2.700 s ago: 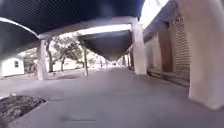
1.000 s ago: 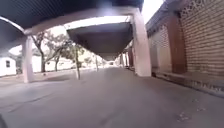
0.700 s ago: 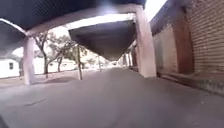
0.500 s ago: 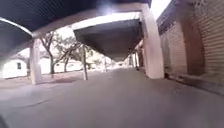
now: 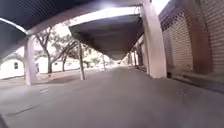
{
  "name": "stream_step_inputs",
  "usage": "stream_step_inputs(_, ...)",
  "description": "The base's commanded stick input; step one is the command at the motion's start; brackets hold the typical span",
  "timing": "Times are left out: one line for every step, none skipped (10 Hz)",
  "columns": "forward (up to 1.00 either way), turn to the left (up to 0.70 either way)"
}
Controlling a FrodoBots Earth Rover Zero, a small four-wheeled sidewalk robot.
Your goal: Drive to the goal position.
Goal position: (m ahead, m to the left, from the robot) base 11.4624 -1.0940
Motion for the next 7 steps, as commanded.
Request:
stream_step_inputs(0.70,0.00)
stream_step_inputs(0.70,0.00)
stream_step_inputs(0.70,0.00)
stream_step_inputs(0.70,0.00)
stream_step_inputs(0.70,0.00)
stream_step_inputs(0.70,0.00)
stream_step_inputs(0.70,0.00)
